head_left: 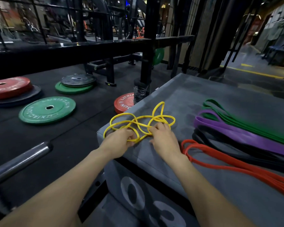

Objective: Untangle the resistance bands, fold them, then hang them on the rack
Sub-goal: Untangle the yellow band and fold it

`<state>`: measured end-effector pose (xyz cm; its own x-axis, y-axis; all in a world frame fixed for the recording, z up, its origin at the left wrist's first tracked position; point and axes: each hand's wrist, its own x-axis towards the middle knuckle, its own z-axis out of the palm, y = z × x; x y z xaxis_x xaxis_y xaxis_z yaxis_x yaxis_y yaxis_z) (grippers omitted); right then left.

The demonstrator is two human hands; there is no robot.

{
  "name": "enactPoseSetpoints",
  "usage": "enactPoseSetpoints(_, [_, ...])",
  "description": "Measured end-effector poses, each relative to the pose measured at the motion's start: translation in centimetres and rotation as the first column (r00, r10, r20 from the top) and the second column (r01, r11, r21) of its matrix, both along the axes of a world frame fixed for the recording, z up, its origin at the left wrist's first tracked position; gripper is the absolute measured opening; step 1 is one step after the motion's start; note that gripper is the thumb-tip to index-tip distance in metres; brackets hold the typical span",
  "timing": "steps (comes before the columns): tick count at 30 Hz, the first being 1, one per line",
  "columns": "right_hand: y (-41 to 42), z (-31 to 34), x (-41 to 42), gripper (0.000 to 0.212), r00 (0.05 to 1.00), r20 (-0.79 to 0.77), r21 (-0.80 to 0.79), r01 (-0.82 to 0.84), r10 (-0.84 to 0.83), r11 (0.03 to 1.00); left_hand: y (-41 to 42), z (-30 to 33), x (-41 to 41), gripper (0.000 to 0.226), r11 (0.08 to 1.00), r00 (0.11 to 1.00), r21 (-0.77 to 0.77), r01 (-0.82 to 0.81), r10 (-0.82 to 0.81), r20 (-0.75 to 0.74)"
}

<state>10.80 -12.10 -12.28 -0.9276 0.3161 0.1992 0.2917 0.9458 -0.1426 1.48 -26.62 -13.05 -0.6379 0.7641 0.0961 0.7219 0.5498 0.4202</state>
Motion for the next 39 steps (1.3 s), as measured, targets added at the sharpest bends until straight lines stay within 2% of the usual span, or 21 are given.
enactPoseSetpoints(3, [-0.4, -0.1, -0.6, 0.027, 1.000, 0.020, 0.018, 0.011, -0.011, 1.000, -0.2, 0.2, 0.1, 0.006, 1.000, 0.999, -0.005, 0.031, -0.031, 0.013])
enactPoseSetpoints(5, [-0.5, 0.2, -0.7, 0.022, 1.000, 0.017, 0.003, -0.004, 0.004, 1.000, -0.4, 0.3, -0.2, 0.010, 0.999, 1.000, 0.049, 0.004, -0.004, 0.015])
enactPoseSetpoints(10, [-0.8, 1.1, -0.3, 0.017, 0.998, -0.021, -0.305, -0.069, 0.066, 0.950, -1.3, 1.8, 0.4, 0.009, 0.958, 0.999, 0.282, -0.039, 0.029, 0.040])
enactPoseSetpoints(14, [-2.0, 3.0, 0.6, 0.016, 0.968, -0.213, -0.545, -0.231, 0.133, 0.806, -2.0, 2.9, 0.8, 0.010, 0.846, 0.981, 0.505, -0.171, 0.101, 0.164])
enactPoseSetpoints(18, [-2.9, 5.0, 2.1, 0.016, 0.913, -0.391, -0.662, -0.367, 0.116, 0.653, -2.4, 4.2, 1.6, 0.012, 0.759, 0.970, 0.607, -0.237, 0.146, 0.196])
enactPoseSetpoints(21, [-3.4, 6.4, 3.6, 0.019, 0.859, -0.507, -0.729, -0.472, 0.073, 0.495, -2.7, 5.6, 2.9, 0.016, 0.693, 0.958, 0.666, -0.276, 0.142, 0.250])
enactPoseSetpoints(23, [-3.8, 7.4, 4.6, 0.021, 0.834, -0.548, -0.751, -0.523, 0.061, 0.404, -3.0, 6.8, 4.1, 0.018, 0.673, 0.961, 0.694, -0.256, 0.098, 0.259])
enactPoseSetpoints(27, [-4.4, 10.1, 6.2, 0.017, 0.818, -0.572, -0.756, -0.554, 0.062, 0.347, -3.6, 9.7, 6.3, 0.037, 0.649, 0.956, 0.750, -0.130, -0.120, 0.269])
enactPoseSetpoints(29, [-4.7, 11.7, 7.1, 0.015, 0.810, -0.583, -0.758, -0.568, 0.056, 0.320, -3.9, 11.0, 7.1, 0.029, 0.697, 0.975, 0.710, -0.101, -0.071, 0.209])
enactPoseSetpoints(31, [-5.0, 13.4, 8.2, 0.013, 0.809, -0.585, -0.757, -0.571, 0.059, 0.318, -4.3, 12.5, 7.9, 0.017, 0.751, 0.993, 0.657, -0.073, -0.009, 0.121])
enactPoseSetpoints(34, [-5.5, 15.9, 10.0, 0.012, 0.811, -0.581, -0.744, -0.564, 0.070, 0.358, -4.9, 14.6, 9.3, 0.016, 0.795, 1.000, 0.606, -0.029, 0.018, 0.024])
enactPoseSetpoints(37, [-5.9, 18.1, 11.6, 0.014, 0.804, -0.591, -0.695, -0.548, 0.064, 0.465, -5.7, 16.6, 10.9, 0.023, 0.842, 0.993, 0.540, 0.002, 0.062, -0.102])
enactPoseSetpoints(39, [-5.9, 19.4, 12.5, 0.016, 0.784, -0.618, -0.635, -0.543, 0.061, 0.549, -5.8, 17.8, 11.9, 0.031, 0.834, 0.978, 0.551, 0.014, 0.103, -0.181])
